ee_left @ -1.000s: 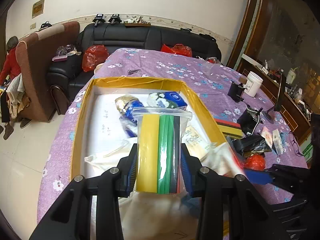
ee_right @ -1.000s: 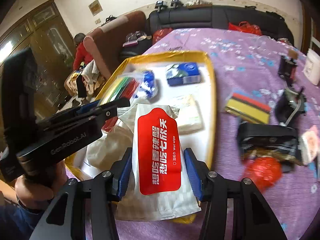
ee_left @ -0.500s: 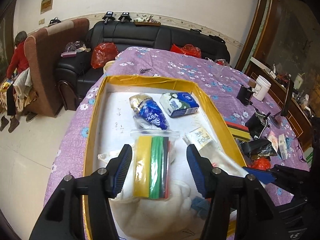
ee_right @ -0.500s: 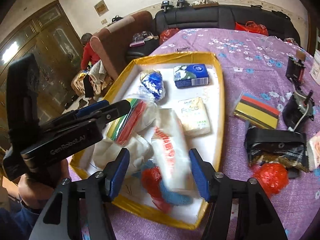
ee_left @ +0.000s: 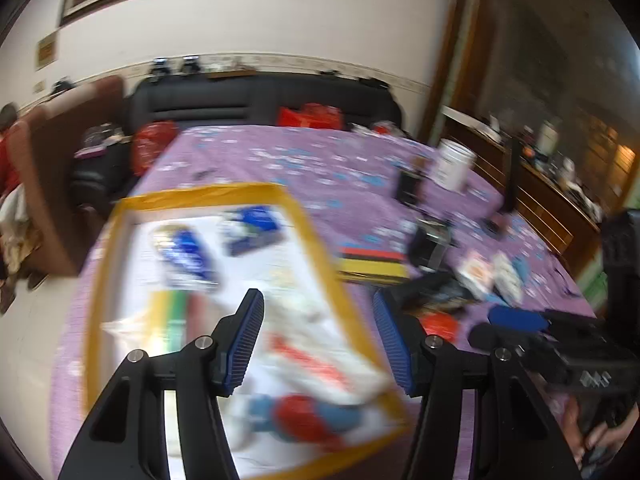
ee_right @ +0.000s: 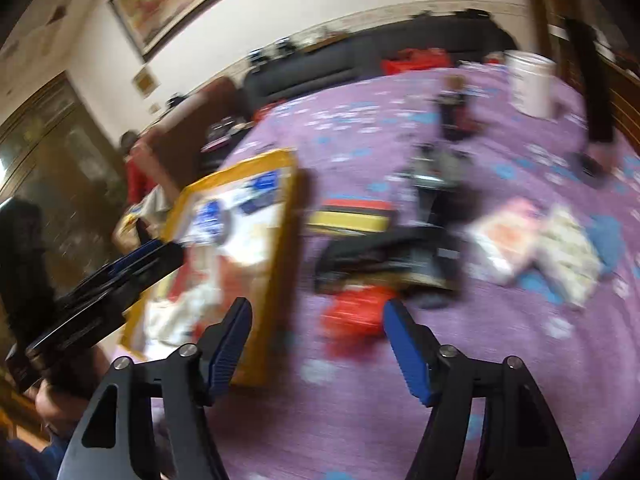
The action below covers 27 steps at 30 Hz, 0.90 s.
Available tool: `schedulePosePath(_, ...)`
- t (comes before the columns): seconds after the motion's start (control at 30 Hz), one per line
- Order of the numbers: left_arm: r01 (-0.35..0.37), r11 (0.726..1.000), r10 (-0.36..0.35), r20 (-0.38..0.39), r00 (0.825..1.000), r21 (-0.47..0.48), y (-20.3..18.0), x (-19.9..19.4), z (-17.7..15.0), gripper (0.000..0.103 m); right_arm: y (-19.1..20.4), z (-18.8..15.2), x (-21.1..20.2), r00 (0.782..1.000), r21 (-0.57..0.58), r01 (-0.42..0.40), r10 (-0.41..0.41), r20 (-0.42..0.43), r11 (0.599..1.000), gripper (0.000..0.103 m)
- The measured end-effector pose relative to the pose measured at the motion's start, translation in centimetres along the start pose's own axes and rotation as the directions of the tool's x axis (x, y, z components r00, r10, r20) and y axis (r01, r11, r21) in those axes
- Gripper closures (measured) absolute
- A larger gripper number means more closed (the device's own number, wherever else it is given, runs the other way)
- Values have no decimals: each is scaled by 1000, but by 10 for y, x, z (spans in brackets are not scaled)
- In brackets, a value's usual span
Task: Organize soft objects
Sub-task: 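Move both grippers back over the remaining items on the table, then grasp the blue knitted socks with the right gripper while the left gripper grasps the lemon-print tissue pack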
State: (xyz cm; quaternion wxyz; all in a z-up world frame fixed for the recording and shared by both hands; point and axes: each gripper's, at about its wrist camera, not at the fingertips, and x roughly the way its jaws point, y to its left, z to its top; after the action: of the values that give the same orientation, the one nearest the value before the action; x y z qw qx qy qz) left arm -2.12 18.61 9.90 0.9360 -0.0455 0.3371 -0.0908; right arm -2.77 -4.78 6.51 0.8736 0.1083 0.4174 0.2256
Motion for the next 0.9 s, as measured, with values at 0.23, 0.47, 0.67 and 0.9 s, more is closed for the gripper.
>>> schedulePosePath(0.23, 116, 986, -106, -86, 991, 121, -82, 31, -18, 47, -82, -22, -25, 992, 124, 125, -125, -13, 984, 29)
schedulePosePath(0.47, 189, 960, -155, -172, 973, 205, -146, 65, -31, 47, -152, -25, -63, 980, 267, 186, -199, 21, 946, 29)
schedulePosePath(0.67, 233, 944, -192, -186, 964, 233, -180, 91, -27, 47, -196, 10, -66, 962, 325, 248, -272, 31, 913, 29)
schedulePosePath(0.9, 273, 941, -227, -224, 948, 200, -172, 109, -35, 47, -225, 36, -28, 966, 348, 251, -258, -27, 903, 29)
